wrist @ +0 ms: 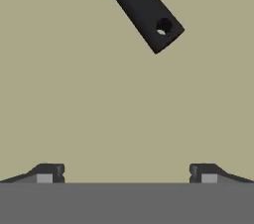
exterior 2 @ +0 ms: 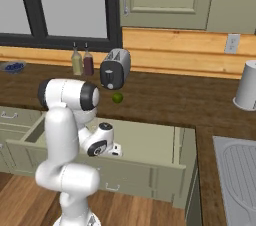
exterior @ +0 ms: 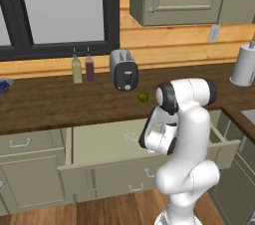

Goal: Pick the whisk from the drawer and place it on the counter.

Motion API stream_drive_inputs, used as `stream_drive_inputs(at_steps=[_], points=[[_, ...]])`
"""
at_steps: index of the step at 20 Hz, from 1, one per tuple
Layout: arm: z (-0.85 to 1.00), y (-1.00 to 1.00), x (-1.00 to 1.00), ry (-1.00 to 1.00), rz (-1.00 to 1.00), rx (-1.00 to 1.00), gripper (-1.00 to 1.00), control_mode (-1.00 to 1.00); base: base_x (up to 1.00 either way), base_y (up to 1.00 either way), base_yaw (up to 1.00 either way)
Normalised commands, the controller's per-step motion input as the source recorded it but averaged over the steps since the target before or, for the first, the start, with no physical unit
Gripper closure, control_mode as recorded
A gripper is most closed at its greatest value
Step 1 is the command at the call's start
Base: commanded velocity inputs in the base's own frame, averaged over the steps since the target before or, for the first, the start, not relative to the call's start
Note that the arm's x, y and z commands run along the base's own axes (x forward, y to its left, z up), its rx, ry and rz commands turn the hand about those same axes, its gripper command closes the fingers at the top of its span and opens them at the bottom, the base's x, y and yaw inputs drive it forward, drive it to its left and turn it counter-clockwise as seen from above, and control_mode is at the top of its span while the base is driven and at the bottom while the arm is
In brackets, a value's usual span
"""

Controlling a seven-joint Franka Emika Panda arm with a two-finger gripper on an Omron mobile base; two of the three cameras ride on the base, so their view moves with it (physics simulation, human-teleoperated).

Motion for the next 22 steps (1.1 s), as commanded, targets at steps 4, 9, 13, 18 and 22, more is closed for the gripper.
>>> stream_drive_inputs(at_steps=[4, 9, 13, 18, 22], points=[[0.33, -0.25, -0.86, 0.0, 0.08, 0.01, -1.0, -1.0, 0.0, 0.0, 0.0], [0.77, -0.02, 0.41, -0.1, 0.11, 0.08, -1.0, -1.0, 0.0, 0.0, 0.0], [0.38, 0.0, 0.61, -0.08, 0.15, 0.02, -1.0, -1.0, 0.0, 0.0, 0.0], [0.0, 0.02, 0.45, 0.05, 0.17, 0.0, -1.0, -1.0, 0.0, 0.0, 0.0], [-0.22, 0.15, 0.1, -0.01, 0.09, 0.0, -1.0, -1.0, 0.0, 0.0, 0.0]])
